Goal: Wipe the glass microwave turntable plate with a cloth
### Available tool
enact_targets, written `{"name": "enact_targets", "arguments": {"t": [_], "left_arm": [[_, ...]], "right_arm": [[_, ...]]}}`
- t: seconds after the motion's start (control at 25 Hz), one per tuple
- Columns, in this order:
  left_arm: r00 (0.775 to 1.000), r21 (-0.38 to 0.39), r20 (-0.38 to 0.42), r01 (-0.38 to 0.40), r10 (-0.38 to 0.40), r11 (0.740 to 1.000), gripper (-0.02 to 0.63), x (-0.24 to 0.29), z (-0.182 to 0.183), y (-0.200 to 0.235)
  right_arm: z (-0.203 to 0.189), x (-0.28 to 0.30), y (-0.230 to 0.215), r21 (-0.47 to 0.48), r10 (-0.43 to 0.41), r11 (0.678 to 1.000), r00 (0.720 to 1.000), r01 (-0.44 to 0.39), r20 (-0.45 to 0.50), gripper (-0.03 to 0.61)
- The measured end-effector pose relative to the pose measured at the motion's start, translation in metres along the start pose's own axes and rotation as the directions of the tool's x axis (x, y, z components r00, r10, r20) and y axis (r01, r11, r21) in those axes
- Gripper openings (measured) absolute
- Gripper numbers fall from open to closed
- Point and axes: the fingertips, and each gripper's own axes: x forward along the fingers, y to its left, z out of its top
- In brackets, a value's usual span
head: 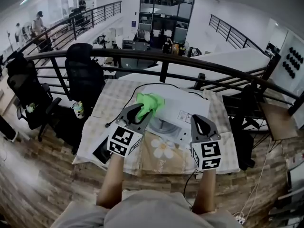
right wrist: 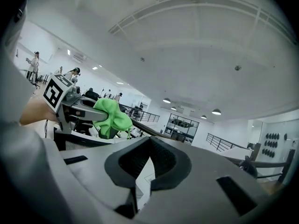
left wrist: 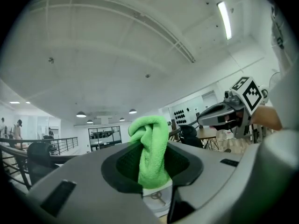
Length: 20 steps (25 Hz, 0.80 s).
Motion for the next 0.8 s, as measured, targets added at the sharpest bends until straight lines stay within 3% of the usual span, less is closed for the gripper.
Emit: {"name": "enact_targets", "arguments": {"t": [0.28,0.8], "left_arm": [[1.000,0.041,-0.006,-0.002,0.002,0.999,0.127,-0.002,0.010,-0.003],[1.000,0.018,-0.026,0.016,-0.016,1.000,0.129,-0.008,0.001,-0.013]], "right_arm": [[0.002,0.000,0.000,-0.017,-0.012,1.000,1.000,0.012,-0.016,0.014],[0.000,-0.003,0.007,-0.019,-0.002,1.000,1.000,0.002,-0.025,0.014]]}}
